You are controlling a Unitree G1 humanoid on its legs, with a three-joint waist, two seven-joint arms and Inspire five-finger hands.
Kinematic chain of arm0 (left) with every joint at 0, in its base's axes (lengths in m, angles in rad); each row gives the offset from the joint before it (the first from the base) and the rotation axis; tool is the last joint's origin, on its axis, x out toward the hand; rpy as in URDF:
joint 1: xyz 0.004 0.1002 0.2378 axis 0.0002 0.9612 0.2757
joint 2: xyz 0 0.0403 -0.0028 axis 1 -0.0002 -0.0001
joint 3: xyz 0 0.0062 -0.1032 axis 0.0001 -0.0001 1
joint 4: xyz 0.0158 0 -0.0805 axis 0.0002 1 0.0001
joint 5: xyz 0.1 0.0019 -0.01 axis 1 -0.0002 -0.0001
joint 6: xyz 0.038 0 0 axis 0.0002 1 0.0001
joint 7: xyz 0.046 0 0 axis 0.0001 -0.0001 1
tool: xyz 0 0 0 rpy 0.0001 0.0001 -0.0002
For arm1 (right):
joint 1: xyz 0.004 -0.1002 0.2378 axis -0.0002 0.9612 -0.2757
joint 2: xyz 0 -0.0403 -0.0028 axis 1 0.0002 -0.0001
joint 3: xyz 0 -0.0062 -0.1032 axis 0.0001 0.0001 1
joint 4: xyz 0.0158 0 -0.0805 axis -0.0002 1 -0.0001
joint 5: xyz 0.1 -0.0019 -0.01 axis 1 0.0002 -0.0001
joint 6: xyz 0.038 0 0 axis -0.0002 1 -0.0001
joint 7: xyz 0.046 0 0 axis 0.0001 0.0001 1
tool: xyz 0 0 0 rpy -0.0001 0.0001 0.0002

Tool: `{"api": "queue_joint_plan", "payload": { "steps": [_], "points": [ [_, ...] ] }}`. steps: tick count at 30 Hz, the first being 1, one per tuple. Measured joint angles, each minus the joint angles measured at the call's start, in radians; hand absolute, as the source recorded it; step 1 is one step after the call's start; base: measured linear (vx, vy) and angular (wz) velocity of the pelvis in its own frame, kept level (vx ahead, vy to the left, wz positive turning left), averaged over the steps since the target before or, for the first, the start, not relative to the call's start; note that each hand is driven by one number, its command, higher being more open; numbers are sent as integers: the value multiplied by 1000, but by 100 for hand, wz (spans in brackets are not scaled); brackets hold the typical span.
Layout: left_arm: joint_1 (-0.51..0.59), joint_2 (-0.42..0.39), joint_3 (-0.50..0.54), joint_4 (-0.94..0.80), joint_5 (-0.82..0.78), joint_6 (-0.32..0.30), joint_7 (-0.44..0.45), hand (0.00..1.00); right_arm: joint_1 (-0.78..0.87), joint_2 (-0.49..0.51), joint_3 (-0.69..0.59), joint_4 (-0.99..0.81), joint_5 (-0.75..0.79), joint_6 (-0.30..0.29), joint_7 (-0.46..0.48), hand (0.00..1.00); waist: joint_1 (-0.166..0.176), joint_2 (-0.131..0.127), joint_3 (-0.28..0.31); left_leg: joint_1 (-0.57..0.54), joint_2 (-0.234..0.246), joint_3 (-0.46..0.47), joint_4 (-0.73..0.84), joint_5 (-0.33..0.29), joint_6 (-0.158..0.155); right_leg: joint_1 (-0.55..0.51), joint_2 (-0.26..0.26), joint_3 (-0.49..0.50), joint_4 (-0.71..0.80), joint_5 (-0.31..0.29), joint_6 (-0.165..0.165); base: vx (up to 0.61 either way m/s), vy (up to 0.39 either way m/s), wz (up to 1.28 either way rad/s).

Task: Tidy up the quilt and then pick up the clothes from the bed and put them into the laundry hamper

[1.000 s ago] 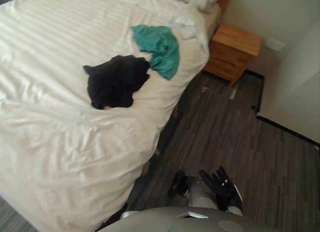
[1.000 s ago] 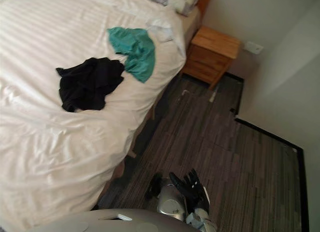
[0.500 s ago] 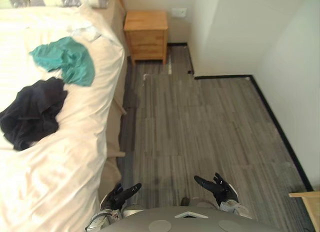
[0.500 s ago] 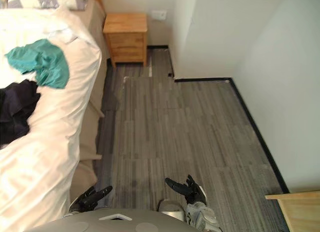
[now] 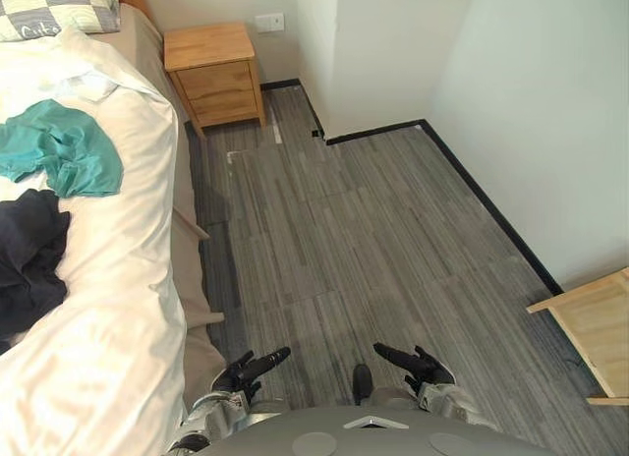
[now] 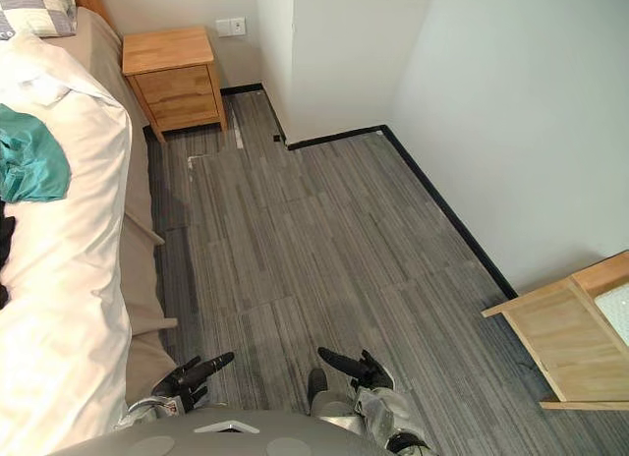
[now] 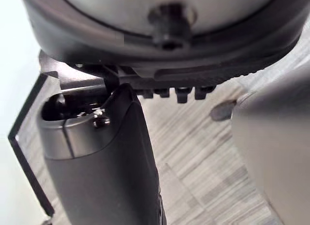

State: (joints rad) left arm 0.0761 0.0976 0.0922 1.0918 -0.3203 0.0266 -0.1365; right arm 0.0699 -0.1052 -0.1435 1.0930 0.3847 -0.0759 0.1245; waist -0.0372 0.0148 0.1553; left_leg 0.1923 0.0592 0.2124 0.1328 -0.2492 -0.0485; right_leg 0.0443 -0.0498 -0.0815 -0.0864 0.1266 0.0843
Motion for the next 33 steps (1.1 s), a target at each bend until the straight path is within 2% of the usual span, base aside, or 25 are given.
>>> {"api": "queue_joint_plan", "payload": {
  "steps": [4, 6, 7, 9, 11, 12, 13, 14, 15, 16, 18, 19, 20, 21, 22, 23, 24, 25, 26, 27, 28, 30, 31, 32, 33],
  "points": [
    [-14, 2, 1, -8, 62, -4, 50, 100, 55, 17, -61, -42, 23, -47, 62, 100, -14, -15, 19, -65, -5, 58, 16, 9, 12, -82, -11, 7, 30, 16, -1, -79, 3, -29],
    [-32, 4, 1, -22, 63, -6, 87, 100, 77, 31, -90, -50, 22, -50, 73, 100, -18, -20, 53, -94, 15, 81, 47, -8, 4, -137, -3, -4, 118, -35, -47, -104, -59, -27],
    [-44, 3, 0, -28, 61, -8, 109, 100, 85, 32, -102, -49, 17, -49, 72, 100, -13, -12, 62, -119, 43, 100, 91, -54, -2, -183, 7, -29, 187, -70, -72, -50, -85, -51],
    [-42, -1, 0, -35, 61, -15, 140, 100, 96, 29, -110, -50, 12, -47, 71, 100, -3, -2, 67, -134, 87, 139, 151, -102, -13, -235, 18, -64, 297, -132, -89, 36, -136, -58],
    [-39, -13, 0, -44, 64, -26, 162, 100, 115, 32, -116, -95, -12, -47, 73, 100, -21, 4, 57, -133, 124, 139, 163, -109, -12, -241, 32, -94, 324, -192, -85, 140, -136, 2],
    [-42, -18, -2, -54, 81, -31, 166, 100, 118, 36, -118, -110, -26, -49, 73, 100, -23, 9, 59, -153, 128, 146, 215, -95, -13, -238, 33, -103, 324, -207, -86, 235, -177, 53],
    [-43, -17, 4, -82, 96, -41, 171, 100, 123, 33, -120, -116, -43, -50, 73, 100, -22, 16, 59, -238, 168, 144, 391, -72, 3, -225, 30, -132, 323, -226, -98, 321, -201, 78],
    [-44, -24, 16, -104, 96, -48, 182, 100, 124, 27, -123, -116, -64, -50, 73, 100, -19, 27, 65, -317, 203, 115, 566, -51, -4, -169, 25, -166, 302, -236, -111, 344, -186, 82],
    [-45, -32, 26, -108, 96, -48, 186, 100, 125, 22, -124, -117, -65, -49, 73, 100, -12, 26, 70, -332, 205, 108, 597, -60, -20, -140, 21, -178, 303, -238, -107, 357, -116, 78],
    [-44, -44, 32, -109, 96, -48, 196, 100, 127, 20, -127, -121, -65, -49, 73, 100, 0, 32, 73, -343, 193, 116, 594, -83, -32, -77, 12, -198, 293, -255, -108, 361, -82, 62],
    [-41, -52, 28, -112, 97, -50, 197, 100, 121, 23, -147, -126, -66, -67, 91, 100, 14, 35, 76, -360, 167, 177, 526, -92, -28, 6, -7, -225, 269, -277, -105, 320, -38, 49],
    [-36, -50, 27, -120, 97, -48, 196, 100, 102, 30, -162, -127, -66, -81, 97, 100, 19, 26, 80, -377, 139, 254, 449, -76, -7, 48, -26, -232, 244, -290, -94, 262, 20, 34],
    [-35, -50, 31, -121, 95, -44, 192, 100, 91, 31, -163, -128, -67, -98, 108, 100, 19, 27, 80, -404, 120, 323, 356, -34, 8, 85, -38, -244, 216, -308, -84, 261, 35, 29],
    [-31, -51, 33, -121, 90, -41, 193, 100, 87, 30, -163, -127, -76, -104, 111, 100, 22, 30, 79, -417, 119, 357, 298, 1, 15, 104, -38, -249, 200, -315, -73, 273, 61, 27],
    [-26, -54, 55, -121, 72, -32, 195, 100, 85, 30, -161, -126, -108, -109, 112, 100, 30, 34, 79, -437, 126, 393, 232, 82, 41, 137, -37, -259, 181, -329, -45, 237, 73, 12],
    [-25, -54, 65, -121, 61, -28, 199, 100, 82, 28, -158, -122, -112, -107, 112, 100, 38, 32, 78, -438, 127, 401, 220, 116, 49, 155, -37, -259, 170, -338, -29, 363, 124, 8],
    [-21, -55, 84, -119, 51, -26, 203, 100, 74, 25, -147, -117, -136, -105, 112, 100, 43, 30, 77, -435, 125, 408, 212, 174, 73, 189, -40, -256, 158, -360, -1, 453, 164, 3],
    [-24, -48, 99, -115, 48, -22, 202, 100, 62, 24, -140, -100, -145, -102, 110, 100, 44, 11, 73, -437, 107, 414, 227, 177, 138, 204, -61, -256, 160, -376, 15, 498, 169, 0],
    [-27, -39, 111, -113, 48, -18, 199, 100, 52, 27, -139, -81, -145, -89, 111, 100, 51, -17, 61, -438, 84, 421, 244, 141, 152, 197, -95, -256, 175, -391, 27, 542, 165, -9],
    [-31, -39, 117, -111, 53, -19, 202, 100, 35, 27, -140, -59, -146, -74, 112, 100, 56, -30, 52, -434, 71, 426, 272, 88, 171, 172, -120, -252, 249, -388, 52, 569, 153, 1],
    [-31, -32, 121, -107, 60, -16, 203, 100, 34, 33, -142, -44, -146, -64, 116, 100, 55, -42, 48, -415, 56, 421, 284, 59, 175, 134, -154, -244, 386, -388, 53, 678, 205, 18],
    [-33, -20, 118, -101, 100, -7, 201, 100, 43, 45, -141, -37, -145, -54, 126, 100, 47, -61, 48, -365, 29, 387, 275, 18, 169, 43, -209, -230, 675, -340, 92, 551, 170, 53],
    [-32, -6, 115, -98, 143, -5, 202, 100, 44, 54, -141, -43, -141, -59, 127, 100, 29, -78, 54, -303, 0, 355, 250, -4, 158, -31, -240, -182, 897, -319, 118, 536, 90, 77],
    [-31, 4, 107, -88, 191, -4, 211, 100, 45, 57, -139, -44, -138, -58, 127, 100, 16, -81, 56, -227, -21, 329, 204, -15, 147, -95, -240, -152, 1031, -332, 94, 537, 56, 81],
    [-30, 6, 100, -76, 221, -4, 222, 100, 45, 57, -131, -45, -137, -58, 128, 100, 6, -78, 55, -167, -28, 310, 160, -16, 141, -138, -225, -147, 1068, -342, 78, 537, 11, 65]
  ]
}}
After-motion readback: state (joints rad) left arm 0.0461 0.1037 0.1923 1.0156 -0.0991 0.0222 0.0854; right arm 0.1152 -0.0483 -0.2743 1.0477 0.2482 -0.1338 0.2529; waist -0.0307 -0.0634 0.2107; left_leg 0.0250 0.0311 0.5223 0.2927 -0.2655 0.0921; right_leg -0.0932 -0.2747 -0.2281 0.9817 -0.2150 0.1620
